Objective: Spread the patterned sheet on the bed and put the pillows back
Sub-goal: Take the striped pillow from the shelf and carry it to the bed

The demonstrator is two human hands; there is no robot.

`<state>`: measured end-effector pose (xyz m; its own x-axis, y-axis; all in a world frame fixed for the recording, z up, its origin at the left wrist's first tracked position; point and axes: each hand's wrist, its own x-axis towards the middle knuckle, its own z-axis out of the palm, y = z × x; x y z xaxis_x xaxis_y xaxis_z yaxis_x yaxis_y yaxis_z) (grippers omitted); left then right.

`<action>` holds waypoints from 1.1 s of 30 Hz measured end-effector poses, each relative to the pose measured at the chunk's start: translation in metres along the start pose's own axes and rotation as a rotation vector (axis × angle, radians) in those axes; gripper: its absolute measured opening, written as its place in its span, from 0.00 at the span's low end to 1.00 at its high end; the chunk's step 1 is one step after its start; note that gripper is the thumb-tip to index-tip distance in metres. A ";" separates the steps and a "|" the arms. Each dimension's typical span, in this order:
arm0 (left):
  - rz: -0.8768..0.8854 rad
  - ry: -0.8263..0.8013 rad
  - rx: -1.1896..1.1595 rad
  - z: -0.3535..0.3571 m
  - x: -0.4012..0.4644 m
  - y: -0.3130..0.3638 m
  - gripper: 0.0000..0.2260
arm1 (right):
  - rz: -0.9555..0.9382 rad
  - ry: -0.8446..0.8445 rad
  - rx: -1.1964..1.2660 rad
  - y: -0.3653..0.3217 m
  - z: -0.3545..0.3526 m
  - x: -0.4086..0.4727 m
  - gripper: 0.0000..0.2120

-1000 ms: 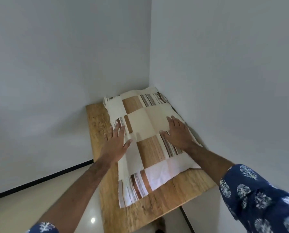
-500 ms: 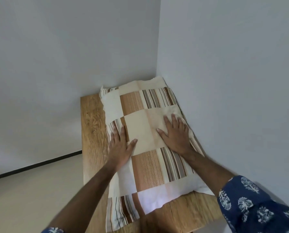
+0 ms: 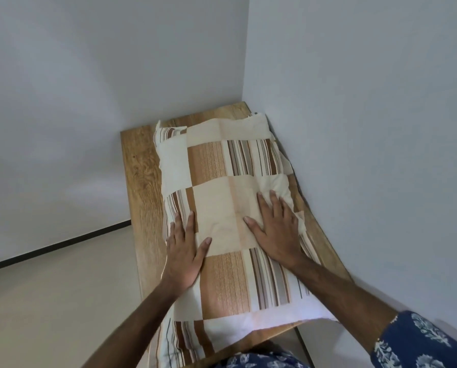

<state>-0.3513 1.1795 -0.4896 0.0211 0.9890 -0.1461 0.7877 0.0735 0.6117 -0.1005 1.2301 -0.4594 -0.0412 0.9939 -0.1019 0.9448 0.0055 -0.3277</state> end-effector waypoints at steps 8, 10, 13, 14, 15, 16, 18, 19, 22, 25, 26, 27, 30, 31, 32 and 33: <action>-0.020 -0.046 -0.066 0.001 -0.057 -0.017 0.38 | 0.050 -0.024 0.132 -0.006 -0.002 -0.050 0.41; -0.020 -0.052 -0.102 -0.005 -0.050 -0.016 0.40 | 0.106 -0.009 0.192 -0.003 -0.006 -0.041 0.43; -0.043 -0.039 -0.249 -0.014 -0.033 -0.011 0.43 | 0.253 -0.024 0.291 0.005 -0.010 -0.022 0.49; -0.072 -0.026 -0.294 -0.015 -0.025 -0.011 0.44 | 0.299 -0.032 0.364 0.009 -0.010 -0.016 0.52; -0.102 -0.005 -0.341 -0.017 -0.018 -0.007 0.45 | 0.339 -0.032 0.447 0.014 -0.010 -0.008 0.55; -0.149 0.022 -0.405 -0.019 -0.010 -0.004 0.45 | 0.363 -0.025 0.531 0.020 -0.011 -0.001 0.58; -0.218 0.080 -0.531 -0.022 0.003 0.001 0.40 | 0.384 -0.029 0.655 0.033 -0.011 0.013 0.60; -0.233 0.107 -0.560 -0.023 0.010 0.002 0.37 | 0.379 -0.043 0.685 0.038 -0.012 0.019 0.59; -0.311 0.118 -0.507 -0.020 0.028 0.000 0.45 | 0.356 -0.083 0.655 0.050 -0.005 0.033 0.51; -0.391 0.126 -0.418 -0.012 0.038 -0.006 0.51 | 0.309 -0.124 0.674 0.050 -0.003 0.037 0.50; -0.391 0.128 -0.444 -0.013 0.036 -0.003 0.47 | 0.303 -0.149 0.693 0.047 -0.007 0.035 0.49; -0.381 0.123 -0.486 -0.019 0.032 0.005 0.41 | 0.306 -0.171 0.716 0.044 -0.010 0.035 0.47; -0.396 0.103 -0.619 -0.027 0.024 0.023 0.23 | 0.279 -0.163 0.842 0.038 -0.019 0.033 0.37; -0.404 0.117 -0.650 -0.033 0.019 0.030 0.20 | 0.257 -0.146 0.884 0.034 -0.024 0.032 0.34; -0.406 0.145 -0.669 -0.038 0.016 0.035 0.18 | 0.246 -0.127 0.923 0.031 -0.027 0.030 0.32; -0.399 0.184 -0.681 -0.043 0.011 0.040 0.18 | 0.235 -0.115 0.968 0.025 -0.032 0.027 0.31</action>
<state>-0.3465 1.1989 -0.4333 -0.3306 0.8729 -0.3588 0.1653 0.4279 0.8886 -0.0671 1.2609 -0.4402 0.0333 0.9415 -0.3354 0.2636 -0.3320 -0.9057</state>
